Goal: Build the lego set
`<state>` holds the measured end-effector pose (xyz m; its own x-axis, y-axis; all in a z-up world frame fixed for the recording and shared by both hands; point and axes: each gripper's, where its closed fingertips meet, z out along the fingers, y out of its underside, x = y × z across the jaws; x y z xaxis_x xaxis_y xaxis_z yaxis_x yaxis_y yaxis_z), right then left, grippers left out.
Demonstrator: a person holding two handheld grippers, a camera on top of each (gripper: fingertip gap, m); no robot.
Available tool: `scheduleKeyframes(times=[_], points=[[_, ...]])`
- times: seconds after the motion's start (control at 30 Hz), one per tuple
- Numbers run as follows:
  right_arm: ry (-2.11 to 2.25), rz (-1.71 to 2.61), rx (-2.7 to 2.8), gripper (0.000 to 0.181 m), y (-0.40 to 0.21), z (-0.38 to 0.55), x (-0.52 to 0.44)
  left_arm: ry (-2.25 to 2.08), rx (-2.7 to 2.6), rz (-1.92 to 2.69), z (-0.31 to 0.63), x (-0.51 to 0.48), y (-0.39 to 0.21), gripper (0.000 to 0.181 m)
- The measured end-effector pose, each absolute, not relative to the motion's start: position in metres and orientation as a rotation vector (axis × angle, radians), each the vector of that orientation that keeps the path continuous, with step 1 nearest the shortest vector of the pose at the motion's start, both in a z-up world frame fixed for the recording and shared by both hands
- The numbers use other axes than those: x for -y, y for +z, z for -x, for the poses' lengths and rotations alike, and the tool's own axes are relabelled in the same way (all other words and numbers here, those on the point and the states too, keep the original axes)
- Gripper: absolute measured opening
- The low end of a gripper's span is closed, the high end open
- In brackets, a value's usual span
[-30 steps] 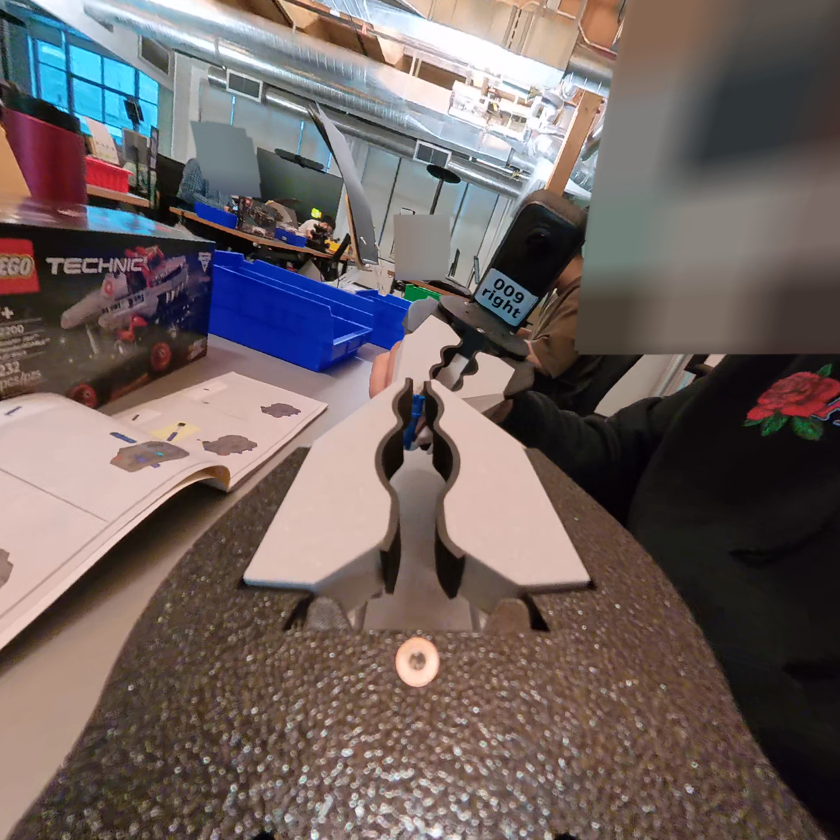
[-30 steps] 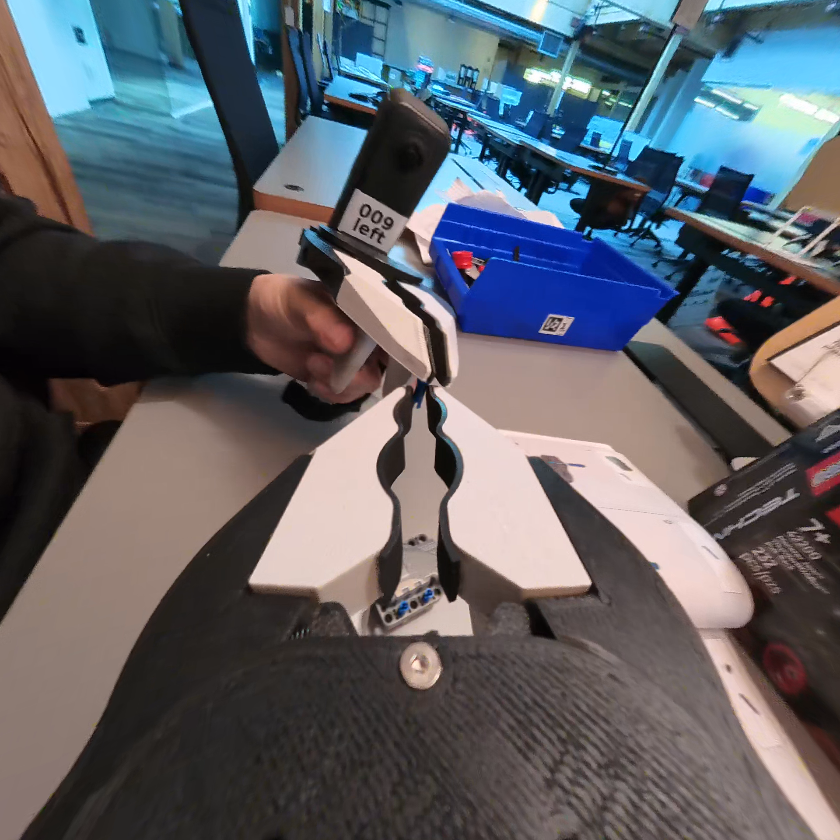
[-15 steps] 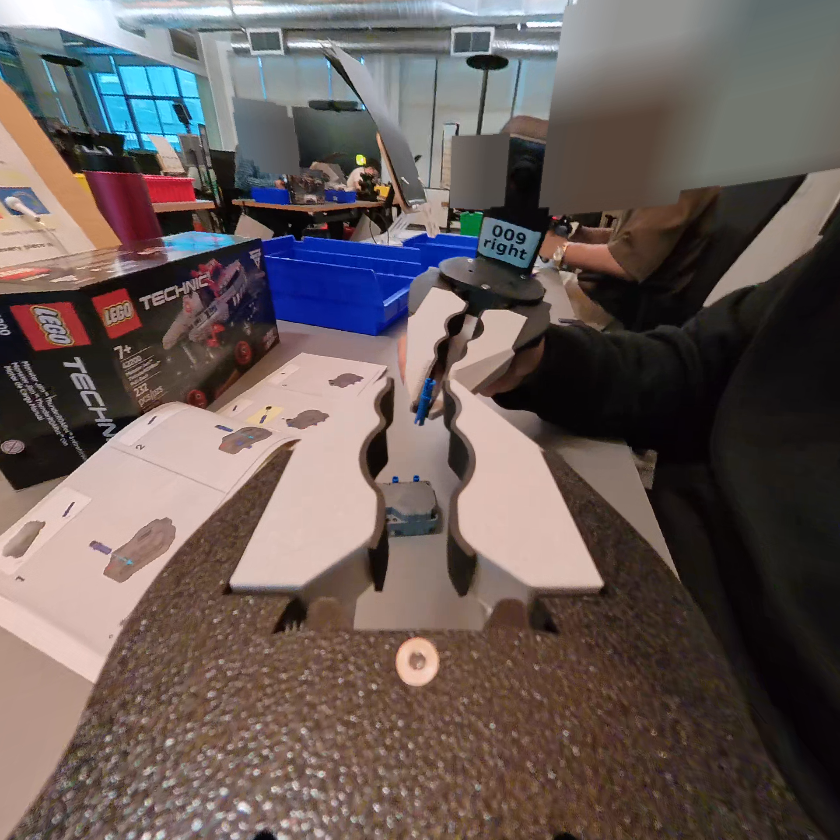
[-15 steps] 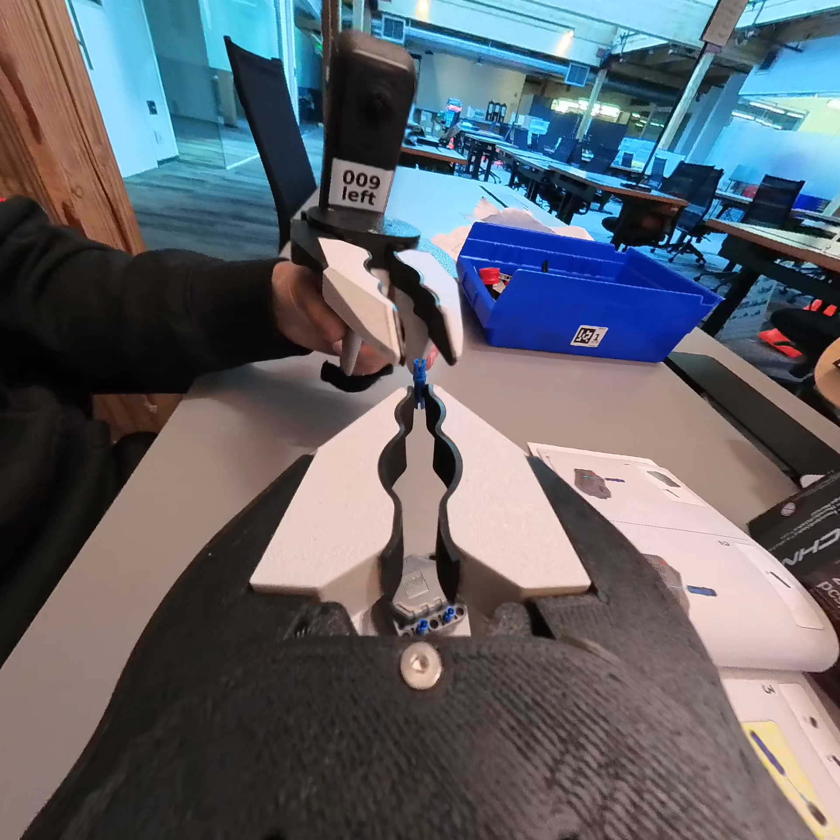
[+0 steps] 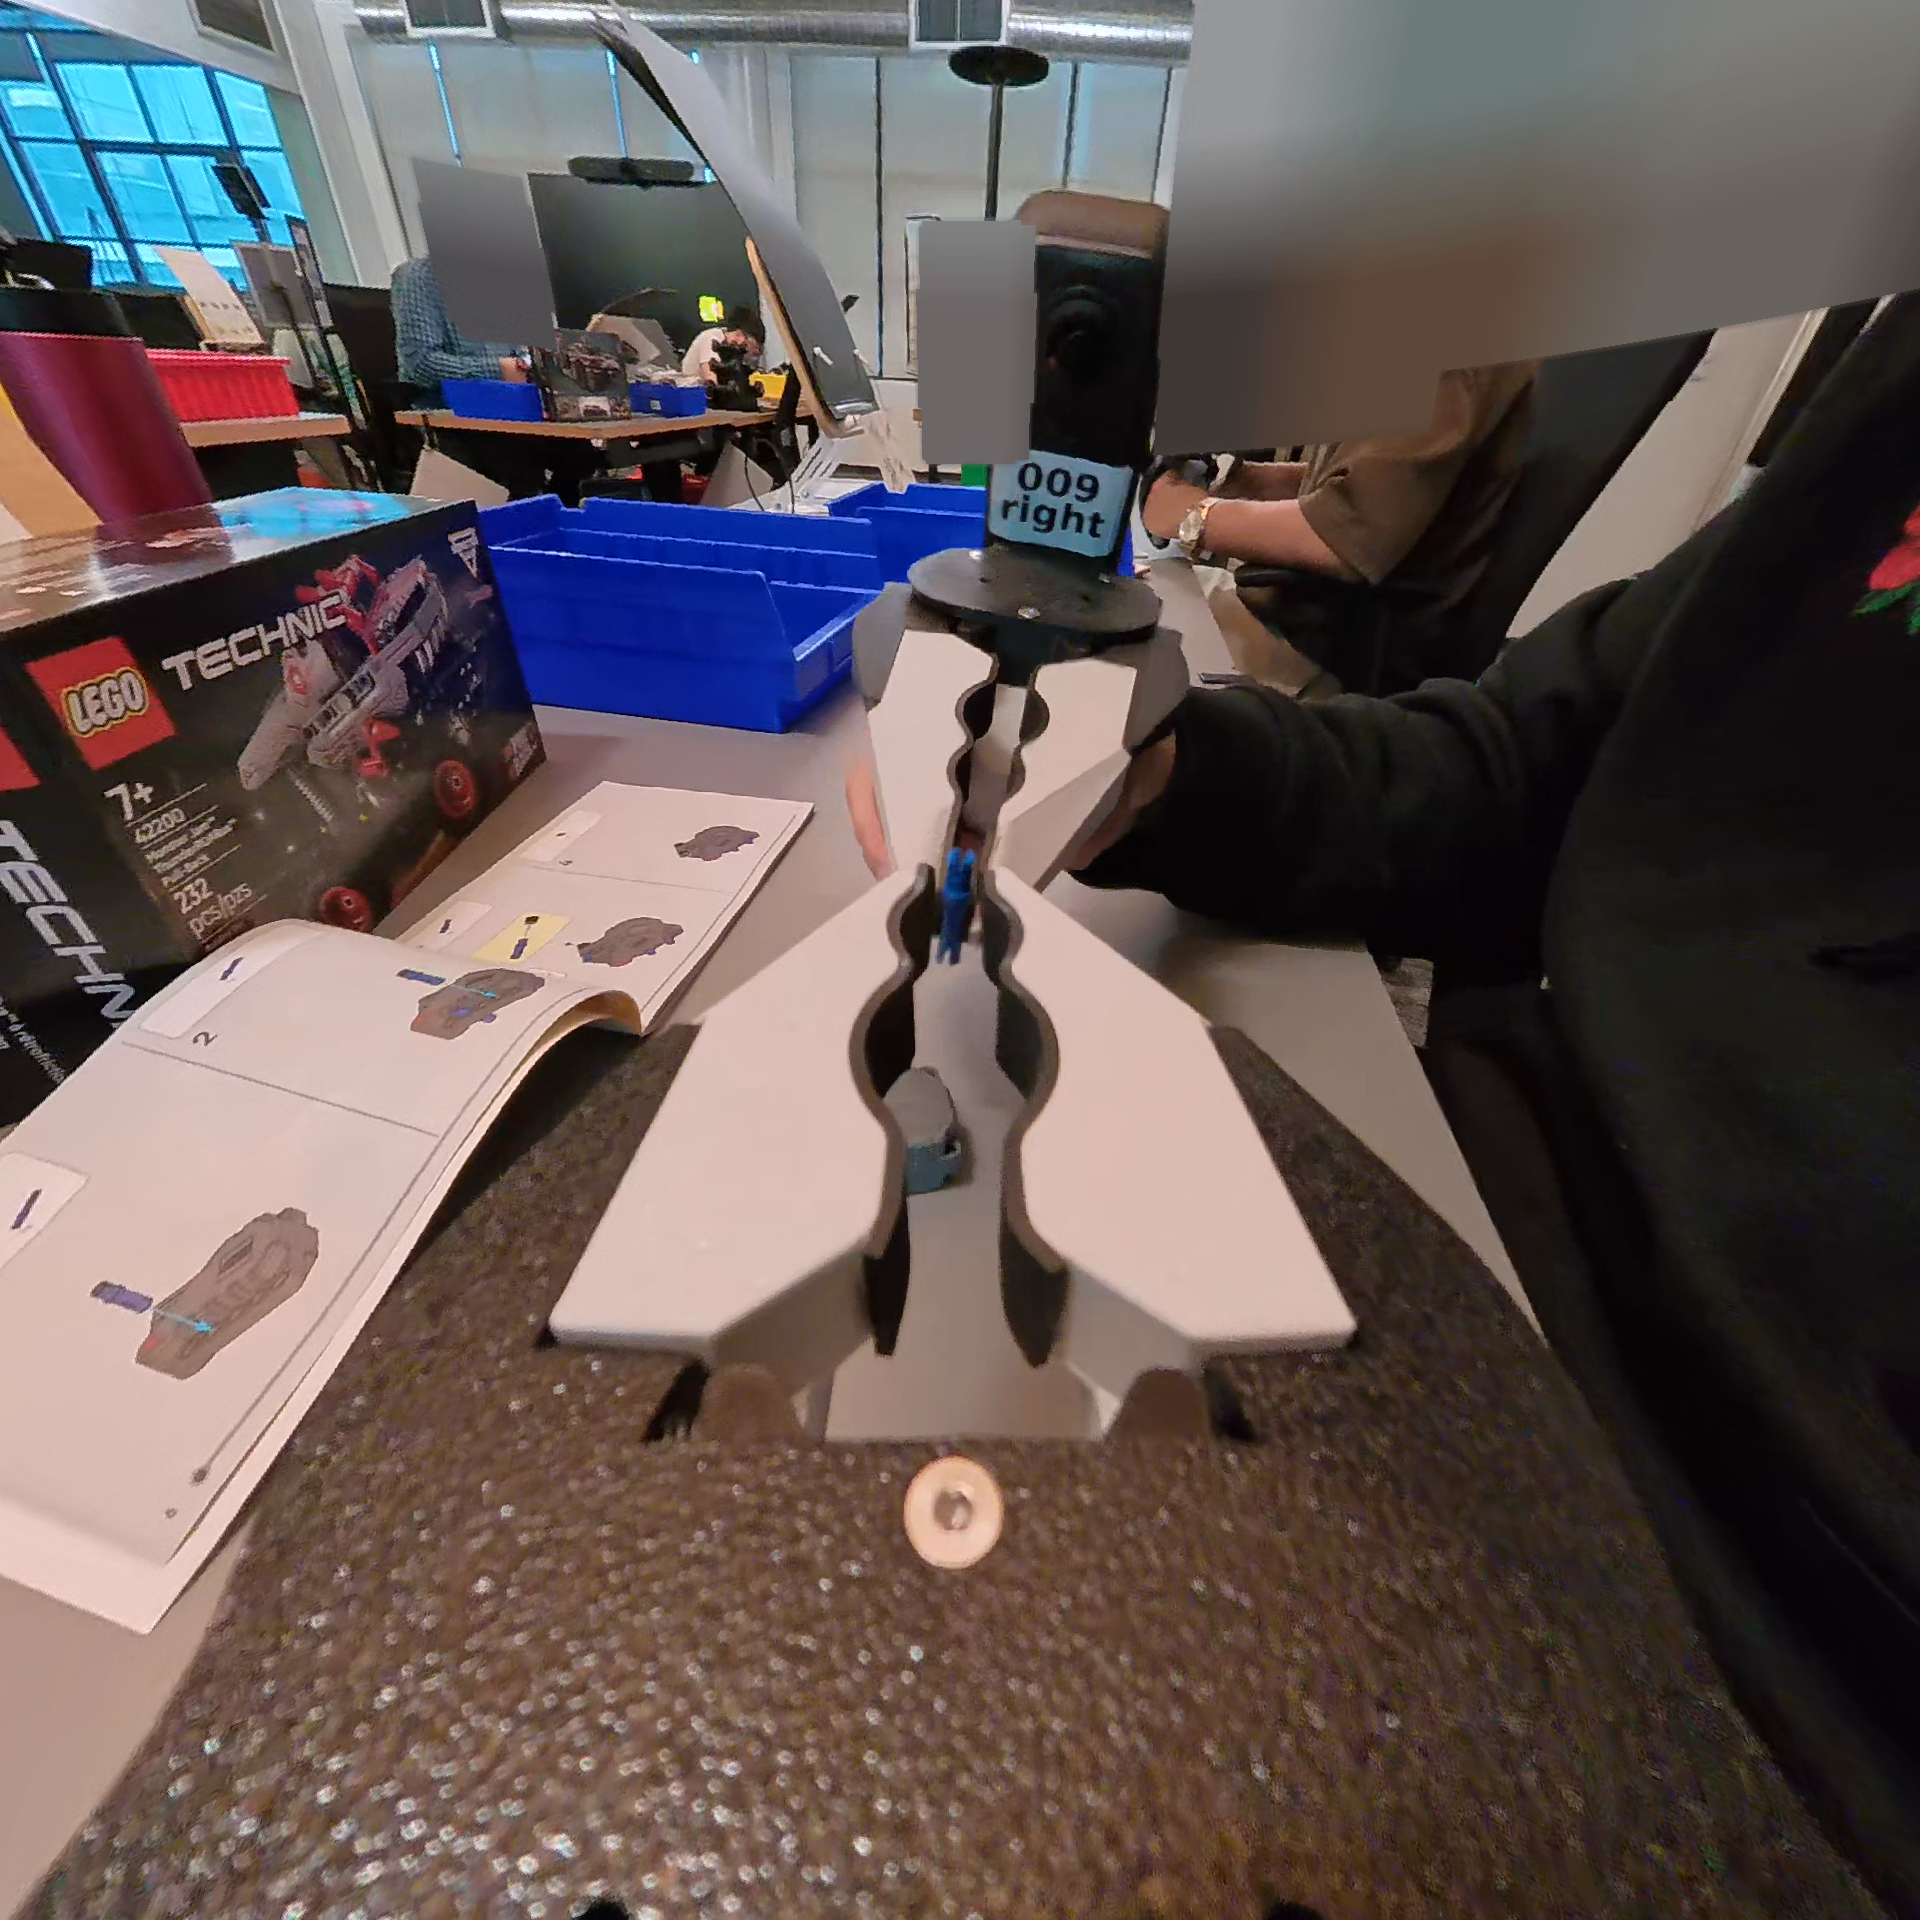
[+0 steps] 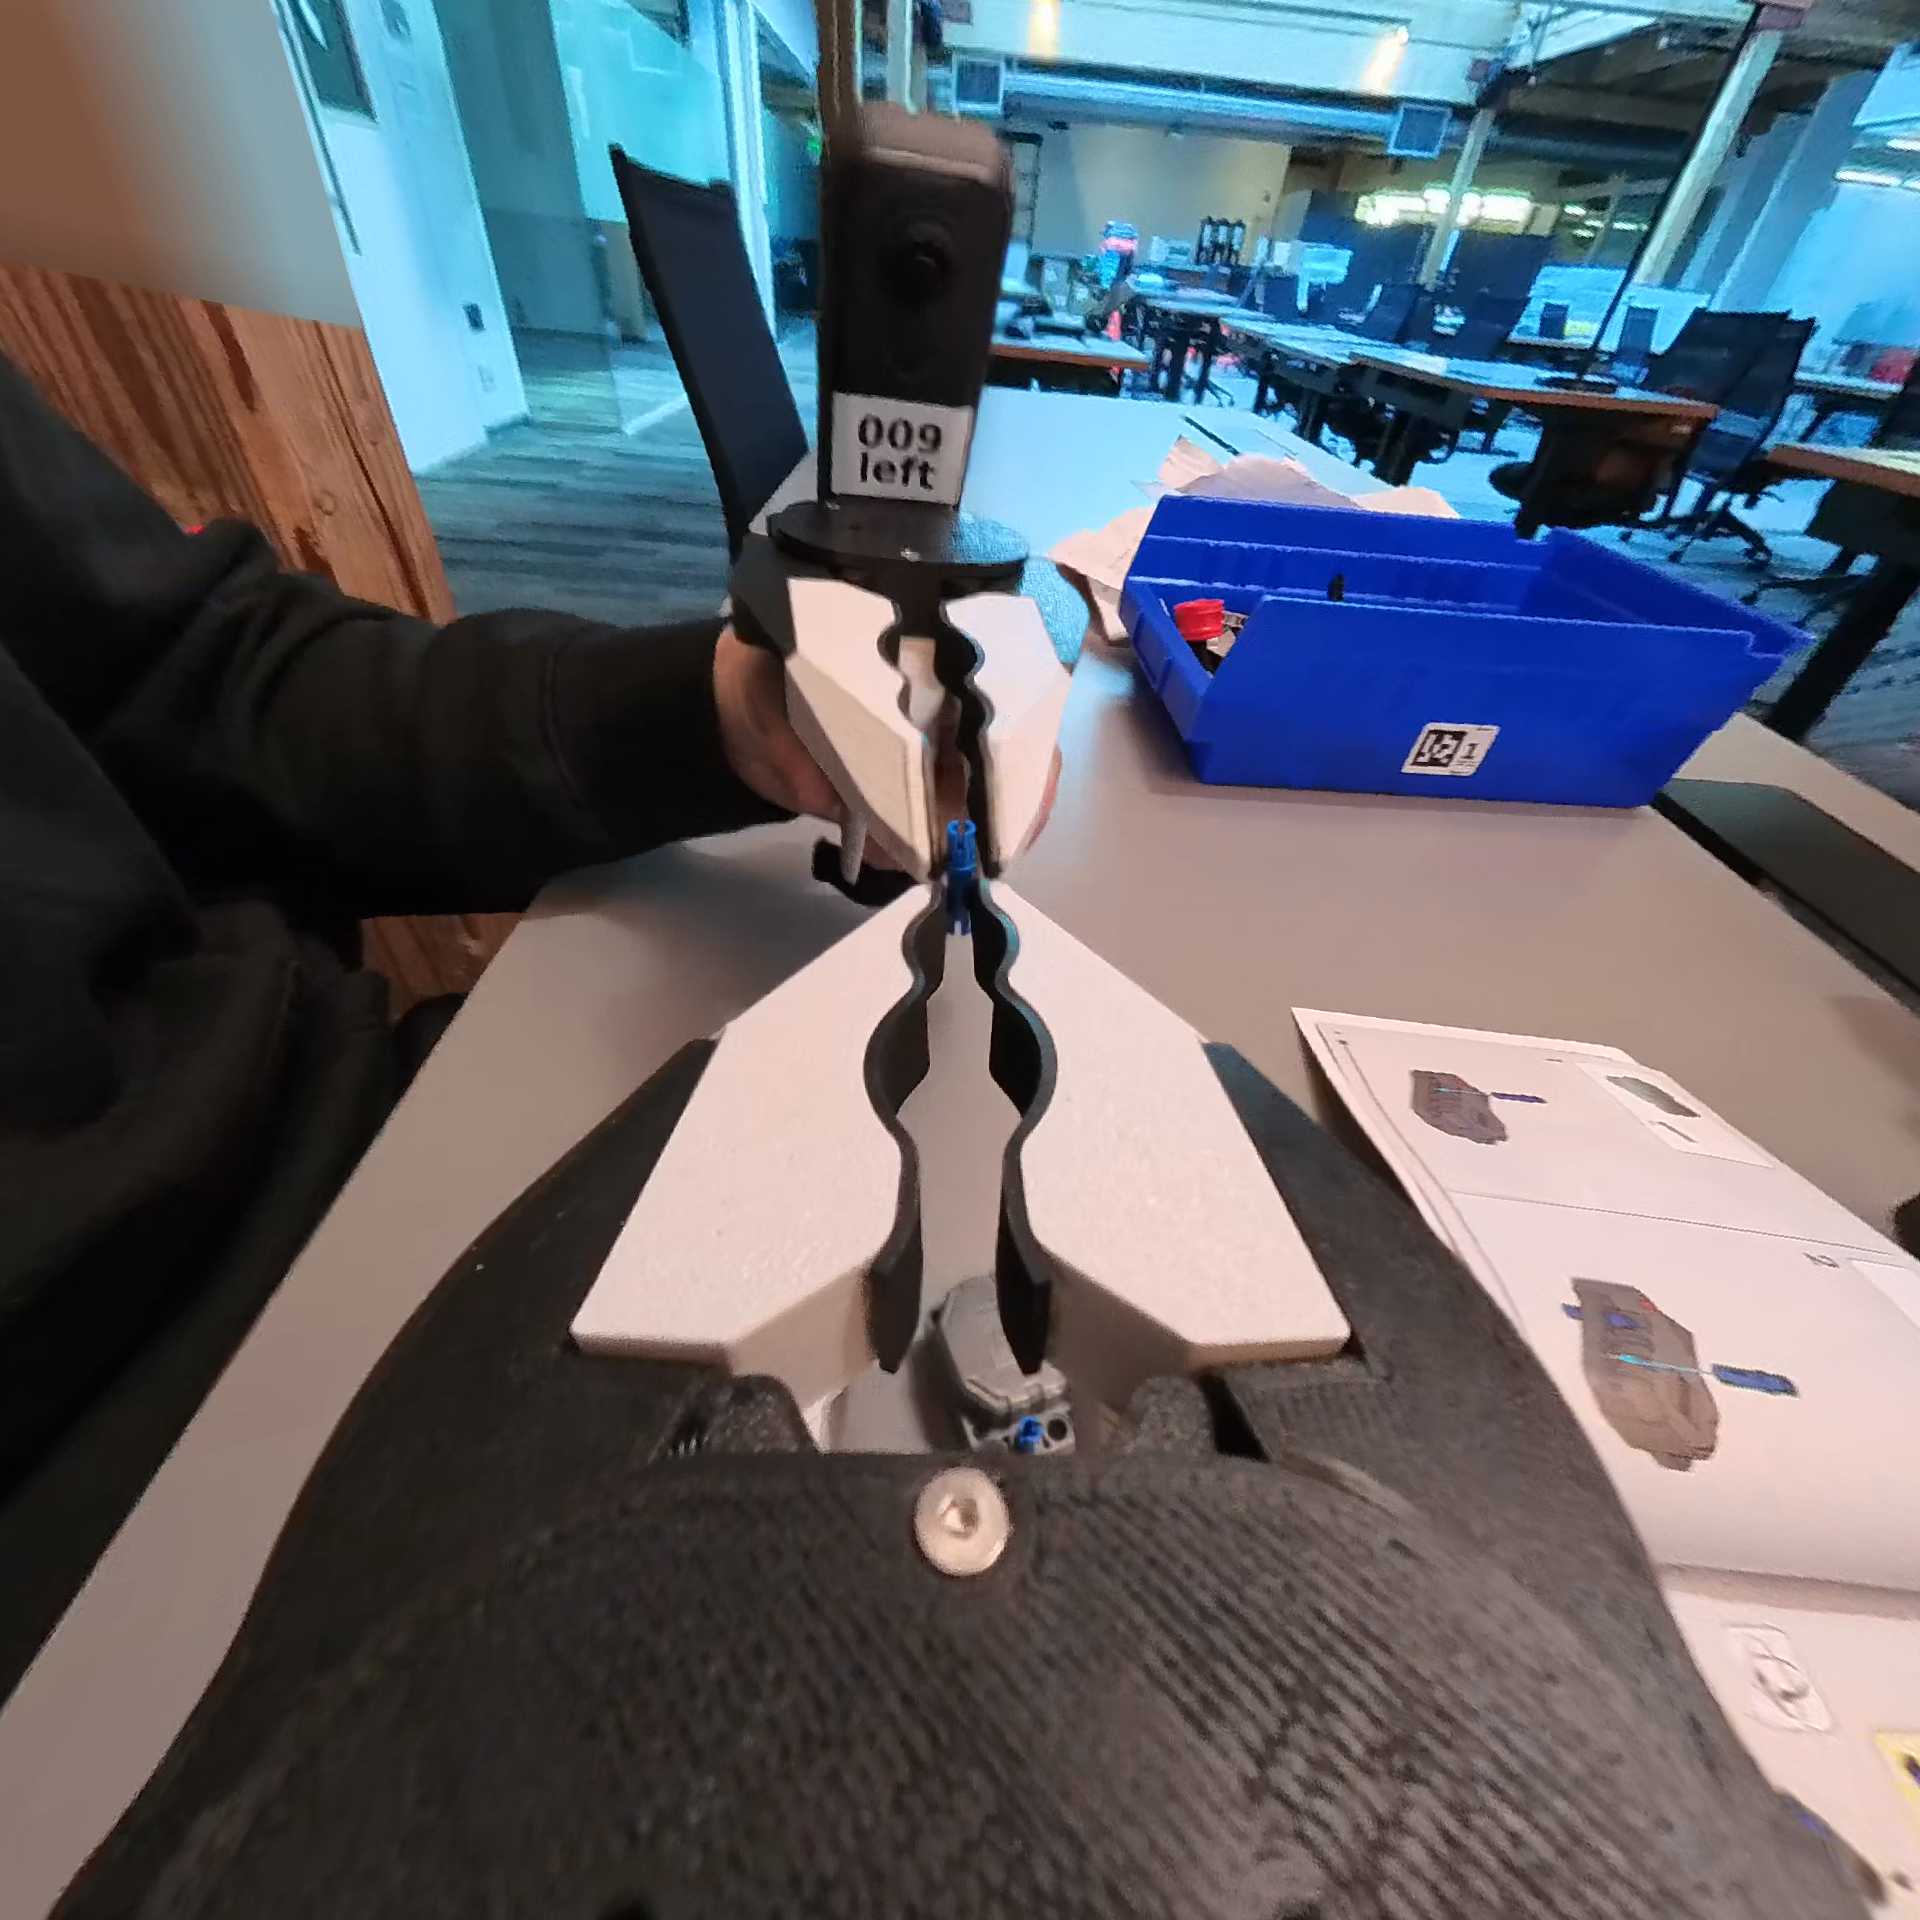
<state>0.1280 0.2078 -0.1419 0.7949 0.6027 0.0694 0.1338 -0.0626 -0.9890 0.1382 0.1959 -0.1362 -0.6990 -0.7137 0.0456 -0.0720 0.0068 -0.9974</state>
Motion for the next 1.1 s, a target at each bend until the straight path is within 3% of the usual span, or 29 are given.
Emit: scheduleKeyframes(times=[0.63,0.87,1.1], points=[[0.304,1.668,0.592,0.002,-0.156,-0.143,-0.213,-1.809,-1.730,0.901,-0.150,-0.202,-0.149,0.002],[0.291,1.750,0.639,0.002,-0.171,-0.143,-0.212,-1.649,-1.879,0.859,-0.151,-0.200,-0.165,0.003],[0.140,1.902,0.734,0.035,-0.199,-0.165,-0.205,-1.565,-1.950,1.026,-0.160,-0.205,-0.185,0.002]])
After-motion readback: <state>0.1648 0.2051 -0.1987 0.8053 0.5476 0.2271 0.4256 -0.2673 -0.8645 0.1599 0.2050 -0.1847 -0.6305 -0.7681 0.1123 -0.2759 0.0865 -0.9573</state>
